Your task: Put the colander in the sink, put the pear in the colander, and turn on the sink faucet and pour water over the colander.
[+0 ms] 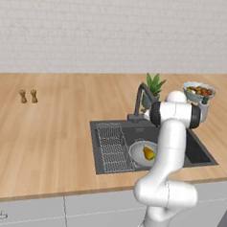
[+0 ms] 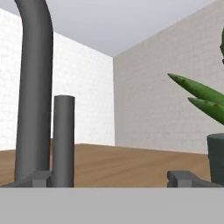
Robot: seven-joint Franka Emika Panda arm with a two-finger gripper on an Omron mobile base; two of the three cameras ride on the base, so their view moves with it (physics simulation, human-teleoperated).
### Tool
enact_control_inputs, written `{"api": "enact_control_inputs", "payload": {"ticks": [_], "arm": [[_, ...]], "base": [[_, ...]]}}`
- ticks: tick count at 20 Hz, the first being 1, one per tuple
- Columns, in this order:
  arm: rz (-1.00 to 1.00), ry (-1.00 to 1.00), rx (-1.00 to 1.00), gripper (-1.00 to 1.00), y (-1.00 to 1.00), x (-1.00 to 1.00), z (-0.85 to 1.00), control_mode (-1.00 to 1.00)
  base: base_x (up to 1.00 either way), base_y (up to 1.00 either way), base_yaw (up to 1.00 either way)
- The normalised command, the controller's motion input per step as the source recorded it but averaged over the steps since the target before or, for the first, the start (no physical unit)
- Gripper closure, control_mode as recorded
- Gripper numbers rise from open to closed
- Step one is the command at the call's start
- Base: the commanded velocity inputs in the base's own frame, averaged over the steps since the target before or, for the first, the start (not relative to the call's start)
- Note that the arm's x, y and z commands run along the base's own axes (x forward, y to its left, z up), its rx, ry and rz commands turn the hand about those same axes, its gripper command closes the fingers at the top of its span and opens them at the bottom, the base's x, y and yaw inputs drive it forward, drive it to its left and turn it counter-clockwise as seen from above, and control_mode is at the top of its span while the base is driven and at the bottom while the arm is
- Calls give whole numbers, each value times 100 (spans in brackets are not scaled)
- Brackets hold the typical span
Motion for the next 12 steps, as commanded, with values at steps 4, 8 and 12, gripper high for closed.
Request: {"api": "enact_control_inputs", "payload": {"ticks": [4,8,12], "arm": [[-5,0,4,-100,-41,11,0,-100],[-11,0,12,-100,-58,23,0,-100],[-8,0,10,-100,-54,21,0,-100]], "base": [[0,0,0],[0,0,0],[0,0,0]]}}
